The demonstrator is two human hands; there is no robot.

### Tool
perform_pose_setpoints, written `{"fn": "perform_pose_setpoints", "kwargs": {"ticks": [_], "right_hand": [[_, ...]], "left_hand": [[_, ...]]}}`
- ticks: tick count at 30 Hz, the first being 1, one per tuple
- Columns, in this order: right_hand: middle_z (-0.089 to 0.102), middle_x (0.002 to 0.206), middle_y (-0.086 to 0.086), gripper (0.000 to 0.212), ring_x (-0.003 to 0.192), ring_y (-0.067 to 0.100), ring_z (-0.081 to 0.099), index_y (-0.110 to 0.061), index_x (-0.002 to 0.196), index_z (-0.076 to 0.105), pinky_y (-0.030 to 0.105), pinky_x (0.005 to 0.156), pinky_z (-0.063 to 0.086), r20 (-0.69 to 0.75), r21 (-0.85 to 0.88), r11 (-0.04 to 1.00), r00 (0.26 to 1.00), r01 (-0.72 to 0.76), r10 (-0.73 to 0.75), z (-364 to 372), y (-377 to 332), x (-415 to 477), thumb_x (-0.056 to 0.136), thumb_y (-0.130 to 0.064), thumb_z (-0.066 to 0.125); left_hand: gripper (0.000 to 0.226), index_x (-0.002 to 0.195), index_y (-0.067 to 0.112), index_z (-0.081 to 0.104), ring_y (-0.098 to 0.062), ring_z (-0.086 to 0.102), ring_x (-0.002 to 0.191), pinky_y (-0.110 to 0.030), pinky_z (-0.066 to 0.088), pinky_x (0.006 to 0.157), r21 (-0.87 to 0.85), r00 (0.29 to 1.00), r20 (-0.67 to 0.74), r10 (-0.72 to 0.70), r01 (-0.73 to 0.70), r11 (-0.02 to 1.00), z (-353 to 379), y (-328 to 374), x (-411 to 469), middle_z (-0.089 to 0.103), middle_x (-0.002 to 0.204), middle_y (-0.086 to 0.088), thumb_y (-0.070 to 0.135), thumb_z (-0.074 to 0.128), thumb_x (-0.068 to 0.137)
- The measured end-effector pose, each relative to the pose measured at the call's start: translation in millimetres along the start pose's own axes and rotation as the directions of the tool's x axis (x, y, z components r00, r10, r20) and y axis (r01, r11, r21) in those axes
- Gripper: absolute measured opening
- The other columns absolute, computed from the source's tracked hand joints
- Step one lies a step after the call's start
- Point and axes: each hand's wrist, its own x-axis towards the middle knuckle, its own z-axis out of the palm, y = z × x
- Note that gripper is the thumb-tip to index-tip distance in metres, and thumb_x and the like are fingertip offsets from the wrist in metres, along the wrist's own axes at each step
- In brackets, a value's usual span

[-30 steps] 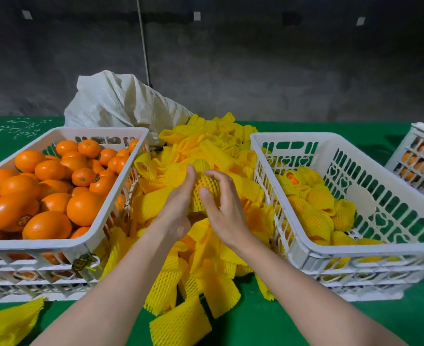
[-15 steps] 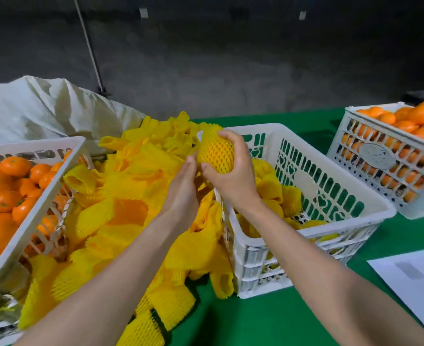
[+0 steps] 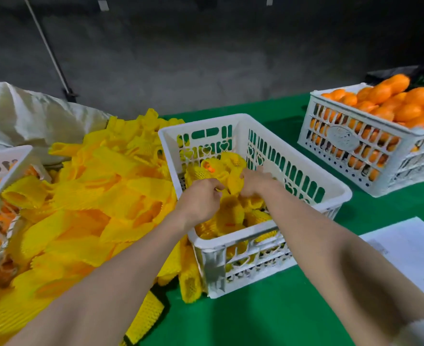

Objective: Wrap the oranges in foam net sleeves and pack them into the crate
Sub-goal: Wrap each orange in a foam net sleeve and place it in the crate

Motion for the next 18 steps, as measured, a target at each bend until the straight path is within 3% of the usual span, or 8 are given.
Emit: {"fn": "perform_pose_setpoints", "kwargs": {"ticks": [3, 6, 7, 10, 12, 15, 18], "right_hand": [[0.032, 0.147, 0.015, 0.053, 0.132, 0.032, 0.035, -0.011, 0.14, 0.037, 0.042, 0.105, 0.038, 0.198, -0.02, 0.996, 0.977, 0.086, -0.081, 5, -2, 3, 0.089, -0.021, 0.05], [0.034, 0.147, 0.013, 0.052, 0.131, 0.032, 0.037, -0.013, 0.14, 0.038, 0.045, 0.106, 0.037, 0.219, -0.075, 0.995, 0.975, 0.06, -0.042, 7, -7, 3, 0.09, -0.023, 0.048], [0.034, 0.147, 0.014, 0.052, 0.131, 0.034, 0.037, -0.014, 0.139, 0.039, 0.048, 0.106, 0.036, 0.194, -0.107, 0.993, 0.981, 0.042, -0.02, 7, -8, 1, 0.089, -0.025, 0.049], [0.035, 0.143, 0.015, 0.047, 0.13, 0.038, 0.035, -0.016, 0.133, 0.042, 0.054, 0.105, 0.033, 0.012, -0.114, 0.992, 0.999, 0.05, -0.049, 2, -18, -10, 0.089, -0.029, 0.053], [0.041, 0.14, 0.014, 0.045, 0.127, 0.034, 0.04, -0.014, 0.133, 0.045, 0.046, 0.103, 0.038, -0.189, 0.047, 0.982, 0.967, 0.184, -0.172, -5, -35, -22, 0.091, -0.029, 0.054], [0.06, 0.12, 0.01, 0.028, 0.111, 0.025, 0.055, -0.01, 0.118, 0.059, 0.036, 0.091, 0.046, -0.51, 0.254, 0.842, 0.805, 0.477, -0.302, -14, -77, -53, 0.093, -0.022, 0.053], [0.067, 0.101, 0.01, 0.017, 0.095, 0.024, 0.059, -0.006, 0.101, 0.065, 0.035, 0.082, 0.046, -0.638, 0.257, 0.653, 0.633, 0.712, -0.438, -11, -126, -87, 0.092, -0.015, 0.054]], "left_hand": [[0.024, 0.115, 0.011, 0.065, -0.021, 0.062, 0.091, -0.031, 0.051, 0.072, -0.047, 0.998, -0.065, 0.028, -0.031, 0.998, 1, -3, -3, 0.067, 0.113, -0.009, 0.015, 0.048, 0.099], [0.02, 0.108, 0.011, 0.069, -0.01, 0.056, 0.077, -0.009, 0.041, 0.062, -0.152, 0.981, -0.19, 0.037, -0.067, 0.986, 0, -3, -10, 0.069, 0.1, -0.005, 0.015, 0.053, 0.097], [0.018, 0.105, 0.01, 0.071, -0.009, 0.056, 0.076, -0.007, 0.041, 0.062, -0.218, 0.972, -0.234, 0.015, -0.068, 0.974, -2, -4, -13, 0.068, 0.095, -0.003, 0.014, 0.055, 0.096], [0.015, 0.091, 0.013, 0.071, -0.013, 0.063, 0.083, -0.017, 0.051, 0.071, -0.48, 0.947, -0.291, -0.138, -0.019, 0.877, -16, -14, -25, 0.067, 0.088, 0.002, 0.01, 0.057, 0.094], [0.022, 0.08, 0.018, 0.068, -0.012, 0.064, 0.076, -0.016, 0.051, 0.061, -0.636, 0.917, -0.285, -0.281, 0.039, 0.771, -33, -28, -35, 0.067, 0.081, 0.002, 0.006, 0.055, 0.095], [0.019, 0.087, 0.013, 0.065, -0.01, 0.062, 0.067, -0.015, 0.049, 0.05, -0.646, 0.877, -0.262, -0.404, 0.152, 0.748, -65, -57, -52, 0.066, 0.08, 0.0, 0.007, 0.051, 0.097], [0.016, 0.099, 0.004, 0.064, -0.013, 0.06, 0.066, -0.02, 0.047, 0.055, -0.649, 0.846, -0.236, -0.478, 0.229, 0.726, -89, -88, -73, 0.066, 0.085, -0.008, 0.007, 0.049, 0.098]]}}
